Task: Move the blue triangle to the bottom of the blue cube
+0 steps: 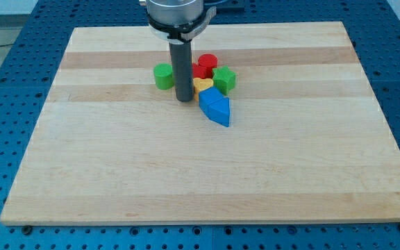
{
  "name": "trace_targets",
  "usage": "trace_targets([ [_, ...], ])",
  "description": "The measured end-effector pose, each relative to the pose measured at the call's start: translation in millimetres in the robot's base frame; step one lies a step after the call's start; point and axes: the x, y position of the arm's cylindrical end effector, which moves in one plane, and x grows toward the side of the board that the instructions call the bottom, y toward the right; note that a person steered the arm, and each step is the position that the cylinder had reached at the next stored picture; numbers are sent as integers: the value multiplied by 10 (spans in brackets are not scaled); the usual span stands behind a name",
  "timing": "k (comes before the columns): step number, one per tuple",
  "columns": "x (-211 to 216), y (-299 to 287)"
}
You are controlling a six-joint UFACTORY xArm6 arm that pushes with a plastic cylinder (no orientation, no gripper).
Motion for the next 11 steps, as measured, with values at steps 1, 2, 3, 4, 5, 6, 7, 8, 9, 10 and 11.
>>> trace_targets([
  [1,106,-251],
  [2,516,-449],
  [3,800,12],
  [4,938,929],
  [5,861,1577],
  [6,475,1439],
  [7,351,931],
  [8,351,442],
  [9,354,300],
  [10,361,280],
  [11,361,158],
])
